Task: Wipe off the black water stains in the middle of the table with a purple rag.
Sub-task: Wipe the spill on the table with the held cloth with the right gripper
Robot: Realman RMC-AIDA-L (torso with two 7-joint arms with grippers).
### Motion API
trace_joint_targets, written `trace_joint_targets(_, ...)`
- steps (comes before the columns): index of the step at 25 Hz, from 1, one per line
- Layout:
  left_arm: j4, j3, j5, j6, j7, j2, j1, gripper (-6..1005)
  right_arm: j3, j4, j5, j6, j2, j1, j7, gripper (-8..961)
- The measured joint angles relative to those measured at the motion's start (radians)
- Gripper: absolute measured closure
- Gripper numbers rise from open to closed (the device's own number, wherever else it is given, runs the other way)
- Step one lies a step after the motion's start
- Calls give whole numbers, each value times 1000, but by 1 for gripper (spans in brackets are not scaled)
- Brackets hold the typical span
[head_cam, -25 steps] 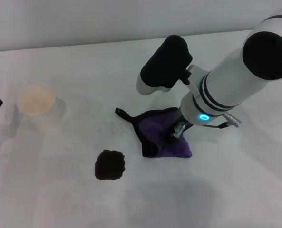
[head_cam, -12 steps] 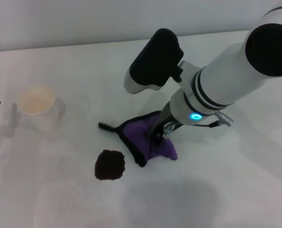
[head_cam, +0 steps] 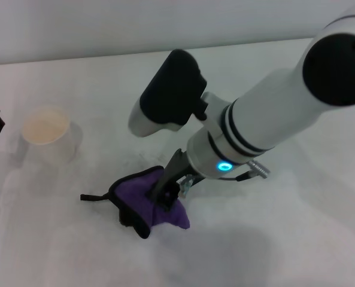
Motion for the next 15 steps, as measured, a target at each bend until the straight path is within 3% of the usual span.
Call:
trace_joint_targets(7,0,0,2,-11,0,0,-11,138,-111,105,34,-168,1,9,-1,900)
trace_joint_targets(15,0,3,2,-15,0,0,-15,137,-159,168,45,-286,1,13,-1,900)
